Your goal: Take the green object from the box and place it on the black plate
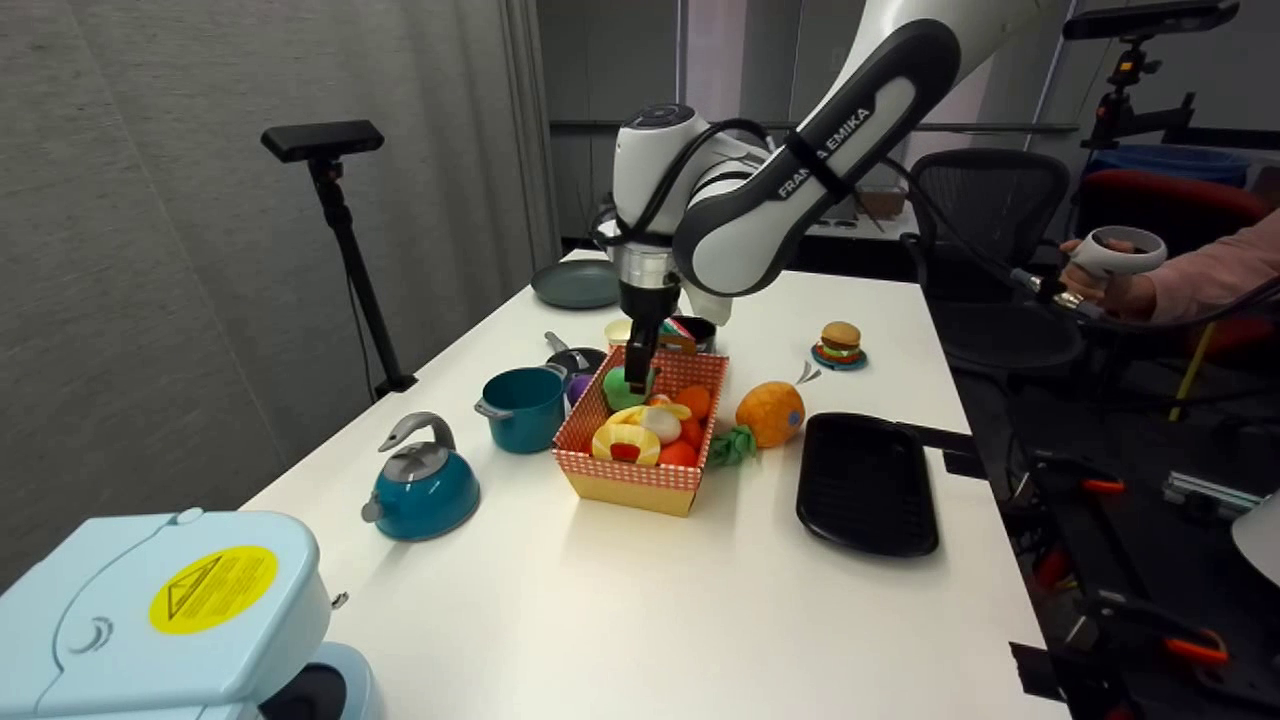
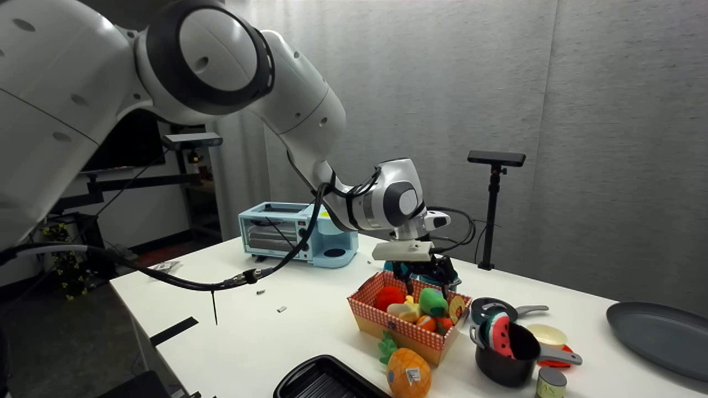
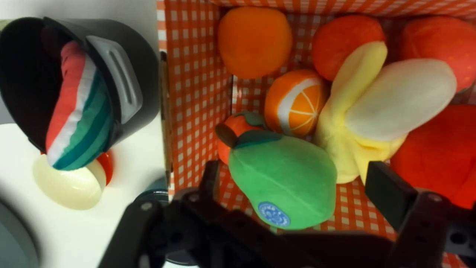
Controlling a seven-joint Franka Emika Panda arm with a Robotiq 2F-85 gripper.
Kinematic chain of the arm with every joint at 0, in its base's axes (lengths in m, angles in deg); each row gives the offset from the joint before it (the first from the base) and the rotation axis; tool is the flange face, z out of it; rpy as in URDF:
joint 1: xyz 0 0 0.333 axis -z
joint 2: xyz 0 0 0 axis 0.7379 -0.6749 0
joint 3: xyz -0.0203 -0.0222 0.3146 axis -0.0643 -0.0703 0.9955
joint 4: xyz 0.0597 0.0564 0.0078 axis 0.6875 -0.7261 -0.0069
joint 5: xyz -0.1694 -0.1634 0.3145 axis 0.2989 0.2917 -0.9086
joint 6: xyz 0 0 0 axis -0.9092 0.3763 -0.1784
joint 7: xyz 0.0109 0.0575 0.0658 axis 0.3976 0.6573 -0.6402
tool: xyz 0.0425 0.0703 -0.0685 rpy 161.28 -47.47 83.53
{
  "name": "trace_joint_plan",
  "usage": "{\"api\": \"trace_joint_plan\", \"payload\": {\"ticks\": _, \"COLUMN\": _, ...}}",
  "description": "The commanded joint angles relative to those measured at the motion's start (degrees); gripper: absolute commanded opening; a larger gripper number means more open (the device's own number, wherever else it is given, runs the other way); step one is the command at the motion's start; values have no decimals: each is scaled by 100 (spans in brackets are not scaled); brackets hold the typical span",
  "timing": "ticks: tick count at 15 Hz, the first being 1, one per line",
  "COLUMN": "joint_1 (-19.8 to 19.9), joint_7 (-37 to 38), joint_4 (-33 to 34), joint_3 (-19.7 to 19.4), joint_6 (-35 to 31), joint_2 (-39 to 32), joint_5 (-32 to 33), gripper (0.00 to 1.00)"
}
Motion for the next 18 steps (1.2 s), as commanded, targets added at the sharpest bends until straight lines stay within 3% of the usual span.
{"api": "trace_joint_plan", "payload": {"ticks": 1, "joint_1": -89, "joint_7": 93, "joint_4": 704, "joint_3": -75, "joint_6": 111, "joint_2": -518, "joint_5": -51, "gripper": 100}}
{"api": "trace_joint_plan", "payload": {"ticks": 6, "joint_1": -99, "joint_7": 57, "joint_4": 1159, "joint_3": -76, "joint_6": 155, "joint_2": -934, "joint_5": -70, "gripper": 93}}
{"api": "trace_joint_plan", "payload": {"ticks": 8, "joint_1": -80, "joint_7": 42, "joint_4": 1207, "joint_3": -62, "joint_6": 179, "joint_2": -1005, "joint_5": -98, "gripper": 68}}
{"api": "trace_joint_plan", "payload": {"ticks": 9, "joint_1": -80, "joint_7": 45, "joint_4": 1207, "joint_3": -63, "joint_6": 209, "joint_2": -1011, "joint_5": -110, "gripper": 68}}
{"api": "trace_joint_plan", "payload": {"ticks": 14, "joint_1": -138, "joint_7": 107, "joint_4": 915, "joint_3": -130, "joint_6": 198, "joint_2": -795, "joint_5": -70, "gripper": 29}}
{"api": "trace_joint_plan", "payload": {"ticks": 17, "joint_1": -133, "joint_7": 83, "joint_4": 637, "joint_3": -105, "joint_6": 184, "joint_2": -507, "joint_5": -81, "gripper": 10}}
{"api": "trace_joint_plan", "payload": {"ticks": 18, "joint_1": -123, "joint_7": 66, "joint_4": 499, "joint_3": -88, "joint_6": 172, "joint_2": -352, "joint_5": -89, "gripper": 8}}
